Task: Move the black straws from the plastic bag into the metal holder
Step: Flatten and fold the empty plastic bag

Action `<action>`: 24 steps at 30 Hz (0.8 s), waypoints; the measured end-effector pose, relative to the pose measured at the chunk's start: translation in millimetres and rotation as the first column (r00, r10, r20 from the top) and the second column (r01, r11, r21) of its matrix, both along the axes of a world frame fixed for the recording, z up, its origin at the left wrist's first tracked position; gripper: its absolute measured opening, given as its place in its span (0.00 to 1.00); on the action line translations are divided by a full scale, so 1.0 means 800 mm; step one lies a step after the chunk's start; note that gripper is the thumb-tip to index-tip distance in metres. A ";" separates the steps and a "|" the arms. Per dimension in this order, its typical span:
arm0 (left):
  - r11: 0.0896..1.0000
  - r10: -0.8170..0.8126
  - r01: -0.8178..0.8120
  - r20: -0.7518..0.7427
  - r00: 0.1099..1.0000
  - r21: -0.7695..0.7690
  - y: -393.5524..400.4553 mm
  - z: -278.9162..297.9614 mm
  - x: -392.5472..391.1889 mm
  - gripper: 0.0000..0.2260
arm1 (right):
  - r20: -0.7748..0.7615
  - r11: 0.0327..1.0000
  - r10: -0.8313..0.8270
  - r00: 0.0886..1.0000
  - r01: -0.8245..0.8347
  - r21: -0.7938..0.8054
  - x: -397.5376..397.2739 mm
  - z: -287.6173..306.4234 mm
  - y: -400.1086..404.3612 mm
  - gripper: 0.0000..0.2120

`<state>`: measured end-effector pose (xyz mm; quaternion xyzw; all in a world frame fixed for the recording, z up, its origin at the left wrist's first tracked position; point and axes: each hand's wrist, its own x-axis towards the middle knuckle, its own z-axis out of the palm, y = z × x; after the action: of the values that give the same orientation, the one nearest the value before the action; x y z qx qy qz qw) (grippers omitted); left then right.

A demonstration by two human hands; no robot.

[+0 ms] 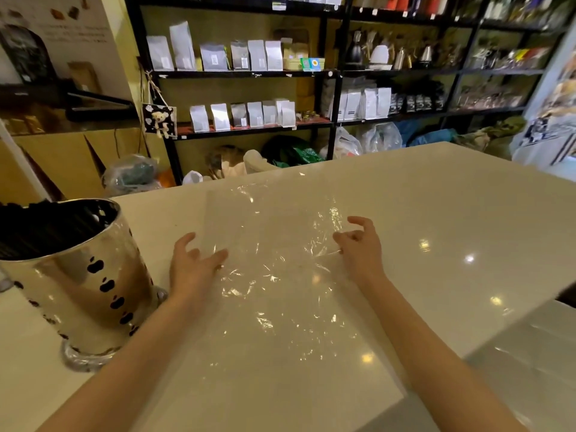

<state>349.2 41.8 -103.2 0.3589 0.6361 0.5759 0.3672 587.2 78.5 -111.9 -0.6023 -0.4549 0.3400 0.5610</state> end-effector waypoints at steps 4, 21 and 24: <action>1.000 -0.018 0.021 0.128 0.992 -0.020 0.004 0.017 -0.013 0.30 | -0.073 0.999 0.044 0.996 -0.043 0.016 0.015 0.011 0.003 0.18; 0.922 0.023 0.206 -0.577 0.817 0.328 0.032 0.126 0.000 0.15 | 0.386 0.963 0.130 0.913 -0.209 0.170 0.083 0.152 -0.004 0.17; 0.878 0.140 0.239 -0.700 0.700 0.415 0.034 0.130 0.001 0.09 | 0.706 0.972 -0.128 0.697 -0.052 0.228 0.084 0.153 -0.006 0.06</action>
<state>349.7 69.1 1.1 0.6491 0.5560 0.5191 0.0086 654.4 73.6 10.2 -0.6268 -0.6607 0.0120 0.4128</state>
